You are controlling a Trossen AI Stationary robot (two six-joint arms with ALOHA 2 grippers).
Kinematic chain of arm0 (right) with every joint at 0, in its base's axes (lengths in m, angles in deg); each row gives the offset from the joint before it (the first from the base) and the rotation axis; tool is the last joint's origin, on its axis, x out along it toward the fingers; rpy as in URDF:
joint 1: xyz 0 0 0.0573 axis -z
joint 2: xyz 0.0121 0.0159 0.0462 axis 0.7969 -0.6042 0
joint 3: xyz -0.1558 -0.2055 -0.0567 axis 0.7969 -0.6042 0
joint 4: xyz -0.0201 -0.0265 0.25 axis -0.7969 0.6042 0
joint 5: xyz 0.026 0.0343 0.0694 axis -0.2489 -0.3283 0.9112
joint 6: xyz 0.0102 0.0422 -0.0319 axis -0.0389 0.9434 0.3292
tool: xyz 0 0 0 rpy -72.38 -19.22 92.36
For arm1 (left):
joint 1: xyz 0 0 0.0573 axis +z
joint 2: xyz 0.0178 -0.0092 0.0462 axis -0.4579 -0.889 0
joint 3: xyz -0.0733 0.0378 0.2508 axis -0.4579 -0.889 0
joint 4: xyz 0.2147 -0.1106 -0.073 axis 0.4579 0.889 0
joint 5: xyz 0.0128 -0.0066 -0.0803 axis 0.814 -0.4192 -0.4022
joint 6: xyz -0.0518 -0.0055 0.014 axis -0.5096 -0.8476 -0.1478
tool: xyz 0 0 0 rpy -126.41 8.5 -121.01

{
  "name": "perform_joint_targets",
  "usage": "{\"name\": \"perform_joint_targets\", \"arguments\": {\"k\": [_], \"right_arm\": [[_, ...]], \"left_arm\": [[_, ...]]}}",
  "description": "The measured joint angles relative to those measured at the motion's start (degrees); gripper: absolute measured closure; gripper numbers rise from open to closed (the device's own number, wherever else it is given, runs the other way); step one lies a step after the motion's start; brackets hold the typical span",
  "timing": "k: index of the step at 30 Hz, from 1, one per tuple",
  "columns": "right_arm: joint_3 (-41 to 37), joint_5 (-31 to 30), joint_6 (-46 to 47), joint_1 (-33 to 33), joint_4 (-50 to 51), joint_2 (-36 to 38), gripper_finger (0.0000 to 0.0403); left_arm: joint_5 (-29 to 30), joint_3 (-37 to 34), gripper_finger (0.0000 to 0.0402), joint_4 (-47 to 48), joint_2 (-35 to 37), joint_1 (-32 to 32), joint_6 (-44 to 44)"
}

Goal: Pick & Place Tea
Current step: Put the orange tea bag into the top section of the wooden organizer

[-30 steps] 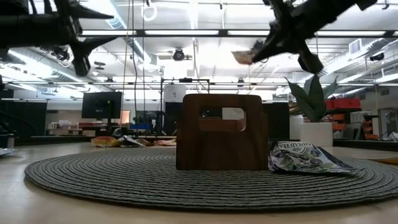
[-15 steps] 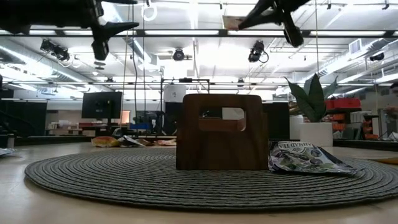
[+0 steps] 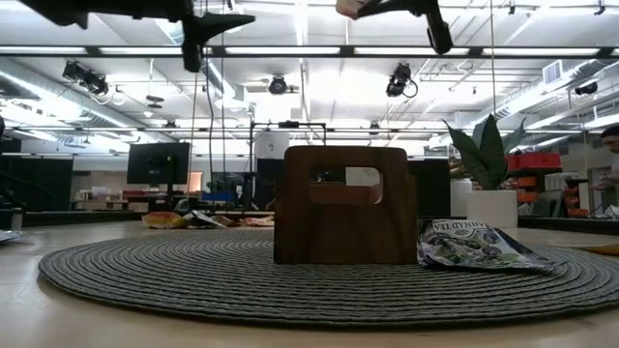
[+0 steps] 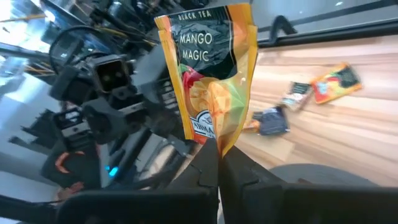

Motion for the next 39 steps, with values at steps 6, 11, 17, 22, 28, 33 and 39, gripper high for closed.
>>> {"name": "perform_joint_targets", "arguments": {"k": [6,11,17,22,28,33,39], "right_arm": [[0.0,1.7,-0.8,0.0,-4.5,-2.0,0.0403],[0.3,2.7,-0.2,0.0,-5.3,-3.4,0.0403],[2.7,3.2,-1.8,0.0,-5.1,-4.9,0.0403],[4.3,3.2,-2.4,0.0,-4.6,-6.7,0.0403],[4.4,4.2,-2.8,0.0,-4.9,-6.9,0.0403],[4.4,4.7,-2.7,0.0,-5.1,-6.9,0.0403],[4.4,4.7,-2.6,0.0,-5.6,-6.9,0.0403]], "left_arm": [[0.0,4.6,0.0209,-0.1,-5.4,1.9,0.0],[-5.0,7.9,0.0209,0.0,-9.1,3.8,-0.3],[-6.8,10.7,0.0209,0.1,-13.2,4.5,-0.1],[-9.8,13.2,0.0209,-0.3,-16.2,4.5,0.1],[-10.4,13.8,0.0209,-0.5,-17.6,4.5,0.0],[-10.4,13.9,0.0213,-1.2,-17.9,4.5,-0.2],[-10.3,13.9,0.0251,-1.4,-17.9,5.1,-0.2]]}}
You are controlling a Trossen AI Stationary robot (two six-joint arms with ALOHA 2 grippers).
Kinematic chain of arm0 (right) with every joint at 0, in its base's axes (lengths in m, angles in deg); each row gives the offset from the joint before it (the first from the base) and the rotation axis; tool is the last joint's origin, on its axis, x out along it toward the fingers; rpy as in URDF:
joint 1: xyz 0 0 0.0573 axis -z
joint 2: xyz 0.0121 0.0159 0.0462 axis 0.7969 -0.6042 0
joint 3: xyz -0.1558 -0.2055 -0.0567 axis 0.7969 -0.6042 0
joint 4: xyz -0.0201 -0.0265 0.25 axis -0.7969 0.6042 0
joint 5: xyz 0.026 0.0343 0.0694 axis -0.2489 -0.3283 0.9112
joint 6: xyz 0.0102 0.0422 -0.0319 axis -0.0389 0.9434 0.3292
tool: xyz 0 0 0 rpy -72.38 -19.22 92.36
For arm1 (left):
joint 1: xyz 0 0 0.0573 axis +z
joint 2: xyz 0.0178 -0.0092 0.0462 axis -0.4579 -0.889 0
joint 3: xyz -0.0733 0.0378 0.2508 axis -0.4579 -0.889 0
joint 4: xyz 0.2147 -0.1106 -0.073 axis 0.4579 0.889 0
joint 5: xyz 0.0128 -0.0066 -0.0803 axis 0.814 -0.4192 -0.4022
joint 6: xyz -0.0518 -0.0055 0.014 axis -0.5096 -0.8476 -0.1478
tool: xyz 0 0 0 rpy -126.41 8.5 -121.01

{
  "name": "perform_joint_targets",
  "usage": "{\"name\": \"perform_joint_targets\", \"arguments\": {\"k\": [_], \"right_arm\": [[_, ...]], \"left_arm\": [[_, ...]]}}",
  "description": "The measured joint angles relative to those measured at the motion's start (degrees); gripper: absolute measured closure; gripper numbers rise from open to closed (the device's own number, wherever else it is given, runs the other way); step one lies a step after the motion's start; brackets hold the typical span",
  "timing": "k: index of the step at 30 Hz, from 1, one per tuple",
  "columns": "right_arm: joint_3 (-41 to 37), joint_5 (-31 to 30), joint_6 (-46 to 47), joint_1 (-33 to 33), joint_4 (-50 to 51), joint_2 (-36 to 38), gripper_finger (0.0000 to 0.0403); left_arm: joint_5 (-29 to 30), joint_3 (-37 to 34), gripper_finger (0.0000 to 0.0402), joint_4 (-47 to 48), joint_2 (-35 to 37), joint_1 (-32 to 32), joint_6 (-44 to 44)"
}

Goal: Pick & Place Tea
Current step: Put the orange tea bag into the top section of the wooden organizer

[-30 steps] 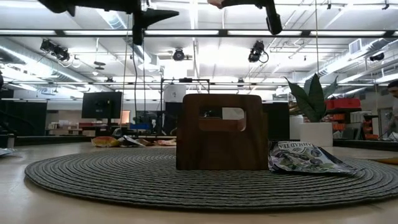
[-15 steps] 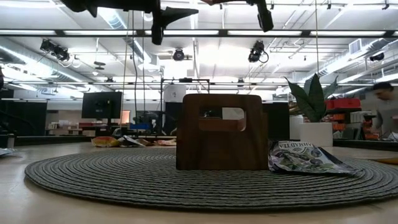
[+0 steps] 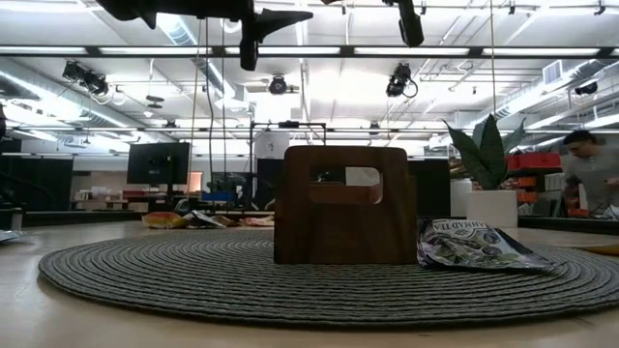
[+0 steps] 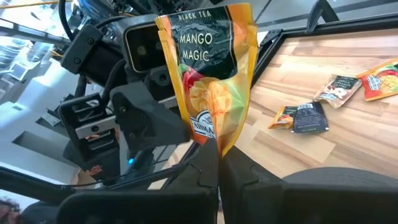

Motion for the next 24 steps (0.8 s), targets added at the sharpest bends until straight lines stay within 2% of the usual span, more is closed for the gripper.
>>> {"name": "perform_joint_targets", "arguments": {"k": [6,15,24], "right_arm": [[0.0,-0.4,0.1,0.0,-0.5,0.0,0.0403],[0.0,-0.1,-0.1,0.2,-0.5,0.0,0.0403],[0.0,1.6,-0.7,1.0,-0.5,0.1,0.0399]], "left_arm": [[-0.4,0.0,0.0309,-0.6,0.0,2.0,-0.2],[-4.7,0.0,0.0389,-2.7,0.0,2.9,-0.2],[-5.8,-0.1,0.0398,-3.6,0.0,2.9,-0.1]]}}
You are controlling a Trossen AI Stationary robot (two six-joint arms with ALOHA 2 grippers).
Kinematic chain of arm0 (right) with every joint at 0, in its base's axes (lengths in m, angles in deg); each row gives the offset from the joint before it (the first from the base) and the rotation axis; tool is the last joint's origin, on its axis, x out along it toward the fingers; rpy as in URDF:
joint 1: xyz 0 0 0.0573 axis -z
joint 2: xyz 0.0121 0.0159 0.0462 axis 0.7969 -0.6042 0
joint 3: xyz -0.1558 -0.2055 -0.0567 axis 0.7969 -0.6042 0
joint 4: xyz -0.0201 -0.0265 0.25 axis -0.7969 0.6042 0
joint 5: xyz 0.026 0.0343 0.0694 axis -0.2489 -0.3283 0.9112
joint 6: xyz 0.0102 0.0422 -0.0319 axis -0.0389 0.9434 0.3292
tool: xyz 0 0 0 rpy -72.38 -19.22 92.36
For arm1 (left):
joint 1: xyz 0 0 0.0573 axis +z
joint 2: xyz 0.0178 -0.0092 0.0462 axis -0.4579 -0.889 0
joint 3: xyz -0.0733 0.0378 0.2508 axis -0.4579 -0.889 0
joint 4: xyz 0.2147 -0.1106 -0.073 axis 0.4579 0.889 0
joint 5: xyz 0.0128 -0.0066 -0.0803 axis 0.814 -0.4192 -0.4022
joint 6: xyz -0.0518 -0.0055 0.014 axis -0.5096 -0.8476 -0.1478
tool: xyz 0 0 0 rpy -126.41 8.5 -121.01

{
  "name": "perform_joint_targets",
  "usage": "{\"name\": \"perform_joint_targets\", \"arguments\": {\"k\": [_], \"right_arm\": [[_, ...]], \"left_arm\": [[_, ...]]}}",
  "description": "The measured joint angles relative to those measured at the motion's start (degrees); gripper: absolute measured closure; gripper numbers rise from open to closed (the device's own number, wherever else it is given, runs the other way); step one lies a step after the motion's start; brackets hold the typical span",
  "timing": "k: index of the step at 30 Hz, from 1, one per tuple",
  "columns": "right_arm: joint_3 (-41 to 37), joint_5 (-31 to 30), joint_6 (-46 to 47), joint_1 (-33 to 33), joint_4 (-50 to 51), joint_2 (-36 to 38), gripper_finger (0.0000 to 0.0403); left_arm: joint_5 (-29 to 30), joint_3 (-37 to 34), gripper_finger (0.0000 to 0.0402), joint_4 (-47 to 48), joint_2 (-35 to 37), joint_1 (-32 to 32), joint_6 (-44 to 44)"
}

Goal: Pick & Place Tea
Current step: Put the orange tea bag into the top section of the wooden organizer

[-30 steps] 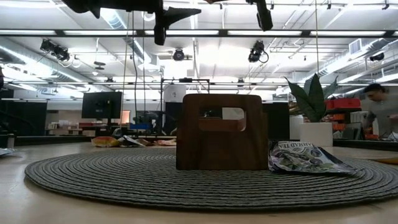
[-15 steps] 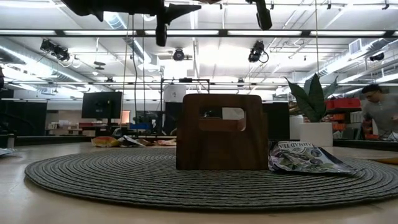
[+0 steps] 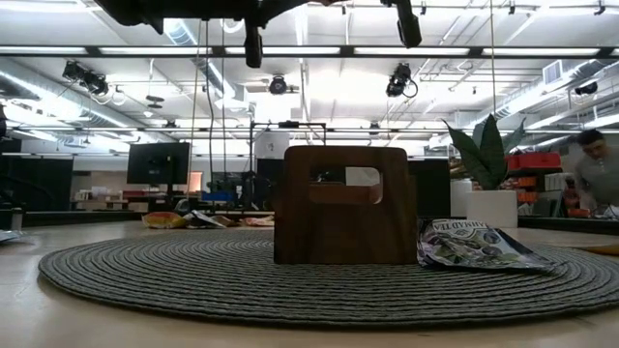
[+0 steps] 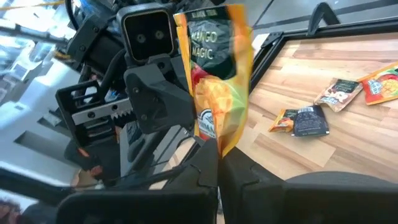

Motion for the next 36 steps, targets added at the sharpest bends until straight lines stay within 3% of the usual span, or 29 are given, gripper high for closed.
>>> {"name": "perform_joint_targets", "arguments": {"k": [13,20,27,36], "right_arm": [[-0.1,16.4,-1.3,1.2,2.3,1.7,0.0319],[-0.1,33.5,-1.4,3.6,15.0,7.9,0.0284],[-0.1,37.4,-1.9,6.5,23.3,13.5,0.0278],[-0.1,44.4,-2.7,11.8,17.5,11.0,0.0278]], "left_arm": [[-6.5,0.0,0.0400,-0.9,0.0,0.0,-1.7],[-13.3,0.0,0.0401,0.6,0.0,0.3,-2.3],[-21.2,0.0,0.0401,6.4,0.0,0.3,-3.5],[-25.9,0.0,0.0401,9.2,0.0,0.3,-5.1]]}}
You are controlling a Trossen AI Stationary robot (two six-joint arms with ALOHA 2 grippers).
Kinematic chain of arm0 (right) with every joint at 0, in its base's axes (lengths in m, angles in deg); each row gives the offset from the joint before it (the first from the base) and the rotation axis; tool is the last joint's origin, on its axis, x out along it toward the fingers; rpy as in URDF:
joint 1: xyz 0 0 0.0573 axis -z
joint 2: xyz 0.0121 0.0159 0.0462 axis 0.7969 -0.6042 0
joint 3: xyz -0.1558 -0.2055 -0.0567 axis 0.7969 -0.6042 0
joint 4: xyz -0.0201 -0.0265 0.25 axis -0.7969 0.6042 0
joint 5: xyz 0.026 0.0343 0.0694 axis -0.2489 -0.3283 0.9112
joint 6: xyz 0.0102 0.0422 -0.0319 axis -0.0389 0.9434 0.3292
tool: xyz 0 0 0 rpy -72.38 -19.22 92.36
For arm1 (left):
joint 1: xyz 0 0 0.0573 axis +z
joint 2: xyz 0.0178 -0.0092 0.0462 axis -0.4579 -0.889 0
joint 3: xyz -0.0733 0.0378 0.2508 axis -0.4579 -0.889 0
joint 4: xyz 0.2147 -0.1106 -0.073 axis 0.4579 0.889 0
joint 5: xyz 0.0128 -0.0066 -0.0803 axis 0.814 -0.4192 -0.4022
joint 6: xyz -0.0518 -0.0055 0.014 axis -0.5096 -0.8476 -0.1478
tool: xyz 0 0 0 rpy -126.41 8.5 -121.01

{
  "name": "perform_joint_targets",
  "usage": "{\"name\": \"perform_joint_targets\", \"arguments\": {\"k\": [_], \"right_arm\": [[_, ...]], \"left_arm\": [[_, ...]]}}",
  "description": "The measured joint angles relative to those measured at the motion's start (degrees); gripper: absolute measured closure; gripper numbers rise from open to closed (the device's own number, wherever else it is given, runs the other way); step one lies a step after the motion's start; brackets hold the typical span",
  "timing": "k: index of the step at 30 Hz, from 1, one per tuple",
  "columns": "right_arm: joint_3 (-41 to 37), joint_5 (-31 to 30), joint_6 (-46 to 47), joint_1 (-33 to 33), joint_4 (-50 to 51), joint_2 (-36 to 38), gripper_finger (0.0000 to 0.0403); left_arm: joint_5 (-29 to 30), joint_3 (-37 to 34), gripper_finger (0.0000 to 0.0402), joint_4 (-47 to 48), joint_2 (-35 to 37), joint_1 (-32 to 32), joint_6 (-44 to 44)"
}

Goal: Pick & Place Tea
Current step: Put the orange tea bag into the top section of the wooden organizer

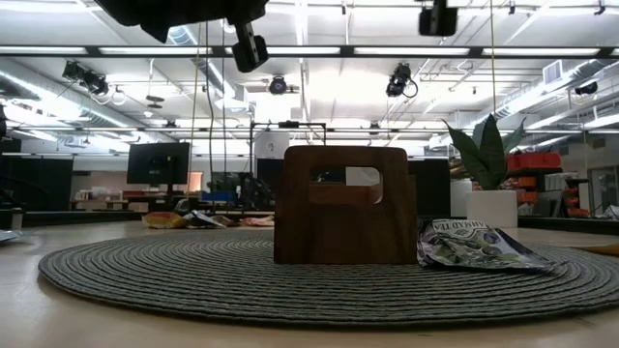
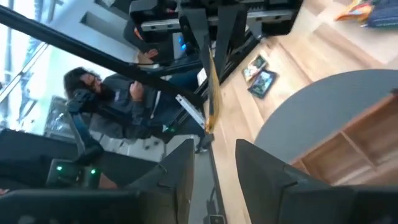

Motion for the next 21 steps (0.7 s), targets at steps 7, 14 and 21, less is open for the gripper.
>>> {"name": "perform_joint_targets", "arguments": {"k": [7,14,21], "right_arm": [[0.0,3.5,-1.2,0.9,-3.9,-4.6,0.0272],[0.0,3.4,-2.9,2.1,-9.4,-6.7,0.0242],[0.0,5.6,-2.6,2.0,-12.9,-10.9,0.0214]], "left_arm": [[-0.5,0.0,0.0401,1.3,0.0,0.0,0.2],[-1.8,0.0,0.0401,4.5,0.0,-0.1,0.4],[-2.6,0.0,0.0401,4.5,0.0,-0.1,0.4]]}}
